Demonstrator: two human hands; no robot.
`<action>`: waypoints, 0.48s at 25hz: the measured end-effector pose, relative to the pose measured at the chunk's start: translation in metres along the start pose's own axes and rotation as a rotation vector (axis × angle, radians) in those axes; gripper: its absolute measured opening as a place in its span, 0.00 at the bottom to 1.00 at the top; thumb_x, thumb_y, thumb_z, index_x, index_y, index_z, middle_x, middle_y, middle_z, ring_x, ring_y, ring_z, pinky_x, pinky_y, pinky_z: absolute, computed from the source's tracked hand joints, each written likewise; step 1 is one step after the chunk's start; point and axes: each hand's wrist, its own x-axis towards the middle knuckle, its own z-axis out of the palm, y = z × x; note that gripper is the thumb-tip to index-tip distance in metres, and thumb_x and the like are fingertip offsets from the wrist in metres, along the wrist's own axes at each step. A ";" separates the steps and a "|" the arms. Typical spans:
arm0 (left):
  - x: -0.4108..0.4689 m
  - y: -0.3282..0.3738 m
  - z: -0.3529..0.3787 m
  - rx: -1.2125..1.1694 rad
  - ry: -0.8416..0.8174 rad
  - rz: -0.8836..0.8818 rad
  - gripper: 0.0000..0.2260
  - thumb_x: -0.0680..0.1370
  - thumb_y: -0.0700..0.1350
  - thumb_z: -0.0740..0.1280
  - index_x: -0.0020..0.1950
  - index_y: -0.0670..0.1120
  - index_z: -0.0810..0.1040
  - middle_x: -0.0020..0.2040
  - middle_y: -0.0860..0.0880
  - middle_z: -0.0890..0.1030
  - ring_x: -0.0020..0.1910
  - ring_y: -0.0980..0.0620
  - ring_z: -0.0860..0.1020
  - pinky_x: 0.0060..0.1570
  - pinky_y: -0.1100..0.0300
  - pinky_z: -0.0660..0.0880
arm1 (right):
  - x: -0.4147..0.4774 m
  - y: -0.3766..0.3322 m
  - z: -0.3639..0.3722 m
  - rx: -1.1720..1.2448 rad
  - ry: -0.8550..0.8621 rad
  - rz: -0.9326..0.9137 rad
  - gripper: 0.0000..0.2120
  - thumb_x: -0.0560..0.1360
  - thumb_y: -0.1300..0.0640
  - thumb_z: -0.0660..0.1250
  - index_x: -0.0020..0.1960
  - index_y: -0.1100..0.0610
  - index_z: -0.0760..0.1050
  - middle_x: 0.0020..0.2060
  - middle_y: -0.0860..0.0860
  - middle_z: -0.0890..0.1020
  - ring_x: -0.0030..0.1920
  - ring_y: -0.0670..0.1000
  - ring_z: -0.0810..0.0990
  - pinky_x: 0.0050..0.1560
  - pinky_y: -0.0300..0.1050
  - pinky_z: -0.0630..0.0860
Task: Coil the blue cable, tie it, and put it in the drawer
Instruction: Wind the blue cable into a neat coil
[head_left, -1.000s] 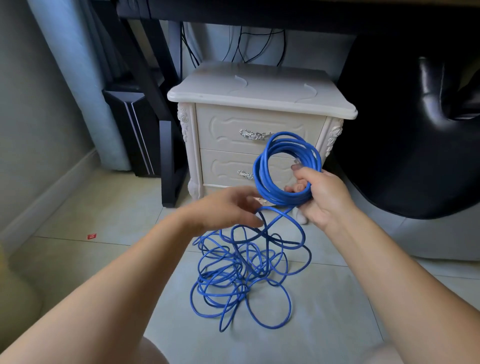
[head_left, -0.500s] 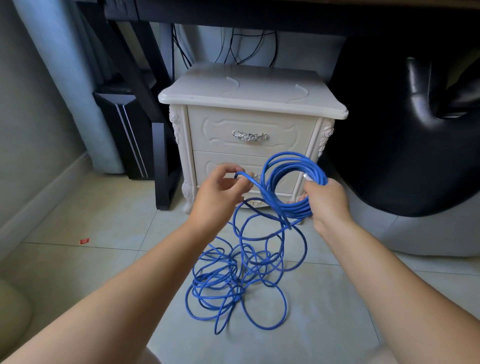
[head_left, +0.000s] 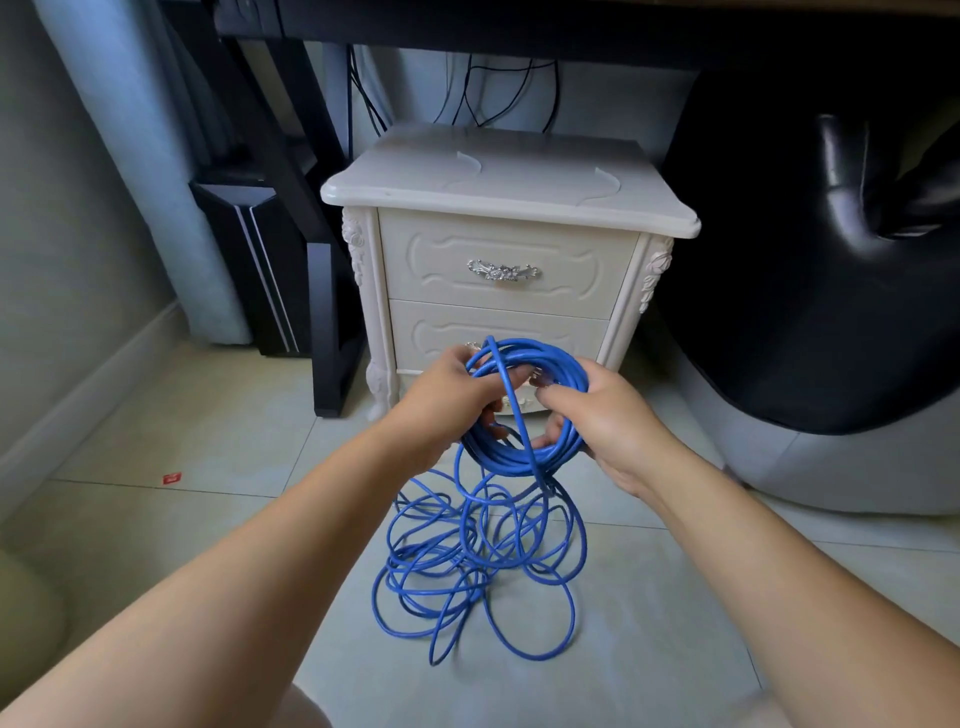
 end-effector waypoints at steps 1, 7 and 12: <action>0.000 0.001 0.001 0.082 0.047 0.051 0.10 0.78 0.43 0.70 0.54 0.40 0.74 0.31 0.48 0.71 0.25 0.58 0.71 0.32 0.59 0.80 | 0.001 -0.001 -0.001 0.003 0.007 -0.007 0.10 0.76 0.61 0.66 0.57 0.52 0.73 0.33 0.48 0.81 0.33 0.47 0.81 0.53 0.62 0.80; -0.002 0.002 -0.003 0.343 0.125 0.181 0.05 0.79 0.39 0.64 0.51 0.47 0.78 0.31 0.51 0.73 0.26 0.57 0.71 0.25 0.65 0.74 | -0.006 -0.006 0.004 -0.444 -0.020 -0.309 0.15 0.69 0.46 0.74 0.50 0.48 0.72 0.55 0.43 0.72 0.51 0.36 0.73 0.48 0.20 0.64; 0.001 0.005 -0.015 0.350 0.135 0.233 0.02 0.79 0.47 0.69 0.48 0.50 0.80 0.28 0.53 0.70 0.22 0.58 0.69 0.30 0.58 0.77 | 0.010 -0.002 -0.010 -0.110 0.012 -0.230 0.02 0.77 0.59 0.69 0.46 0.53 0.78 0.46 0.53 0.83 0.47 0.55 0.82 0.44 0.40 0.76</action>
